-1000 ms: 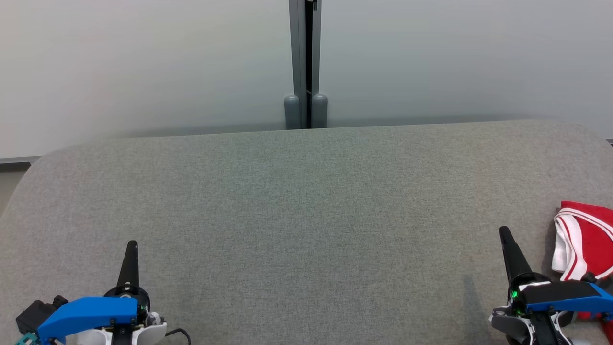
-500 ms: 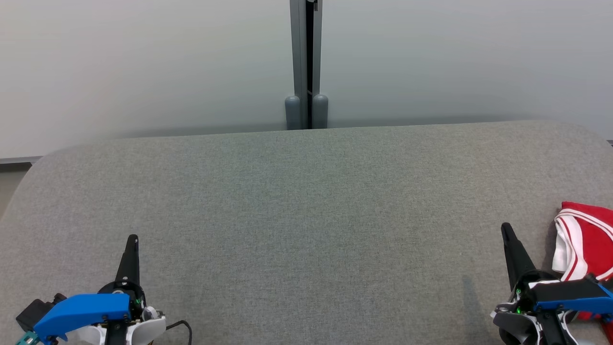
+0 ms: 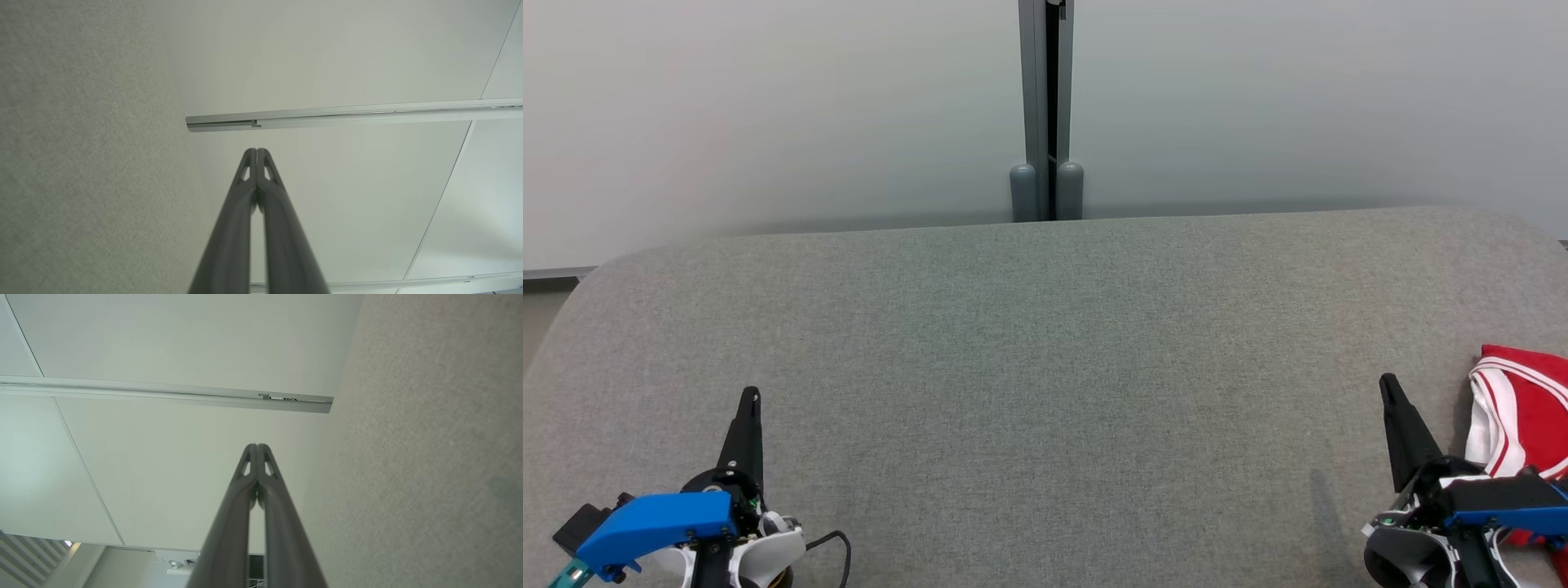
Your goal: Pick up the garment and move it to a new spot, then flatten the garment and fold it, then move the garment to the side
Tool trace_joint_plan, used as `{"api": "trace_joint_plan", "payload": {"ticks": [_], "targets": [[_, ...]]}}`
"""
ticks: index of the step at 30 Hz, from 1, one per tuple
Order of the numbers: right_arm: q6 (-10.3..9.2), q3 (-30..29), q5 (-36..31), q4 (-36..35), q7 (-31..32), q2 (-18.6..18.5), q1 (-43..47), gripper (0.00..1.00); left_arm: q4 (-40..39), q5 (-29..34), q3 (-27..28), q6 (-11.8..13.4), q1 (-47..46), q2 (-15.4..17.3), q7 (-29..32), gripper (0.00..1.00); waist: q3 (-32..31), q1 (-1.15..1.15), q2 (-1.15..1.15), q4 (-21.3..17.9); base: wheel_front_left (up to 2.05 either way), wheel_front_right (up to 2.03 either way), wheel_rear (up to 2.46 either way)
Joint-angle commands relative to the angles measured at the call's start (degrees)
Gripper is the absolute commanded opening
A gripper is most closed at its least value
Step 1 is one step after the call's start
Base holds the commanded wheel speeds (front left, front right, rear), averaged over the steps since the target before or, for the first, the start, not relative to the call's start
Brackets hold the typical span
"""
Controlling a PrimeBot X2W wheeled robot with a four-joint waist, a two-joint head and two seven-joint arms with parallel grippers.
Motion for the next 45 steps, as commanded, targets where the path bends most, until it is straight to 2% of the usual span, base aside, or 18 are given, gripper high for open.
{"api": "trace_joint_plan", "payload": {"ticks": [1,9,45], "targets": [[0.03,-0.2,1.3,-0.6,0.4,-0.4,0.7,0.0,-0.5,-1.2,0.1,-0.6,-0.7,0.2,0.4,0.0,0.0,0.0,0.0,0.0,0.0,0.0,0.0],[0.02,-0.3,4.4,-1.2,1.2,-0.4,0.9,0.0,-0.9,-4.4,0.1,-0.6,-1.0,0.2,1.2,0.0,-0.1,0.0,0.0,0.1,0.0,0.0,0.0],[0.02,-0.3,4.3,-1.1,1.2,-0.4,0.9,0.0,-0.9,-4.2,0.1,-0.6,-0.9,0.1,1.2,0.0,-0.1,0.0,0.0,0.1,0.0,0.0,0.0]]}}
